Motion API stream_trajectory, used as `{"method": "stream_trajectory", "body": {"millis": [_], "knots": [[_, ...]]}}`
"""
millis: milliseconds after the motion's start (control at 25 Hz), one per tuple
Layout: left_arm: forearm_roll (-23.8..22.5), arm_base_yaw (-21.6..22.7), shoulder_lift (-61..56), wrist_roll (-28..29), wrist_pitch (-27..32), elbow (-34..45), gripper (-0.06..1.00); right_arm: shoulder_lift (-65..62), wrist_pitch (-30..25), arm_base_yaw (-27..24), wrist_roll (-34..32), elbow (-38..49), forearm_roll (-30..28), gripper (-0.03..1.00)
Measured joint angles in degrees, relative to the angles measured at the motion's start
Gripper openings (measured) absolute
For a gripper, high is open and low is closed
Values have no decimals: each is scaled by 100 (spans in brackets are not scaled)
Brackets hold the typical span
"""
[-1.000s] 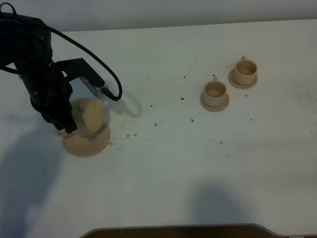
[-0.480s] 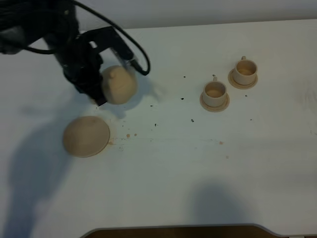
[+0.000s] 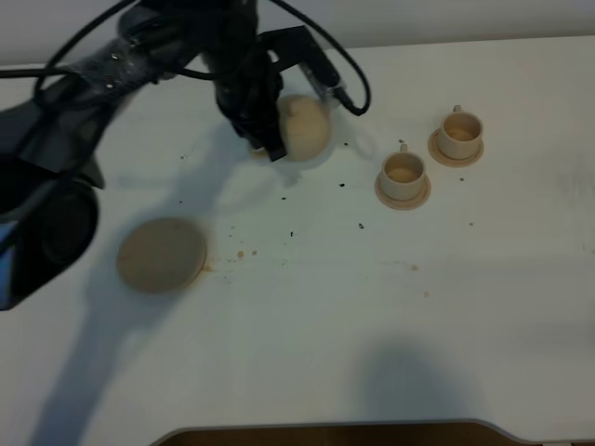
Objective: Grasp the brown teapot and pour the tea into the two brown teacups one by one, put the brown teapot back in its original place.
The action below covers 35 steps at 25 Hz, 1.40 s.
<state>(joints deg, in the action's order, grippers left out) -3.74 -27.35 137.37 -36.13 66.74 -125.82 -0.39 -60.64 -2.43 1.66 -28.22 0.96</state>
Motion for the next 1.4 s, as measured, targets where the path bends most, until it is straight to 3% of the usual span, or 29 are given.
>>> {"method": "stream_trajectory", "body": {"millis": [280,600,1120,1400], "knots": [[-89,-440,586,-30,-74,-916,12,0,0,0,0,0,0,44],[-204,-648,623,-5,-471,-922,12,0,0,0,6,0,0,44],[-397,-650,623,-22,-483,-922,12,0,0,0,6,0,0,44],[-492,-650,623,-625,-471,-922,12,0,0,0,6,0,0,44]]}}
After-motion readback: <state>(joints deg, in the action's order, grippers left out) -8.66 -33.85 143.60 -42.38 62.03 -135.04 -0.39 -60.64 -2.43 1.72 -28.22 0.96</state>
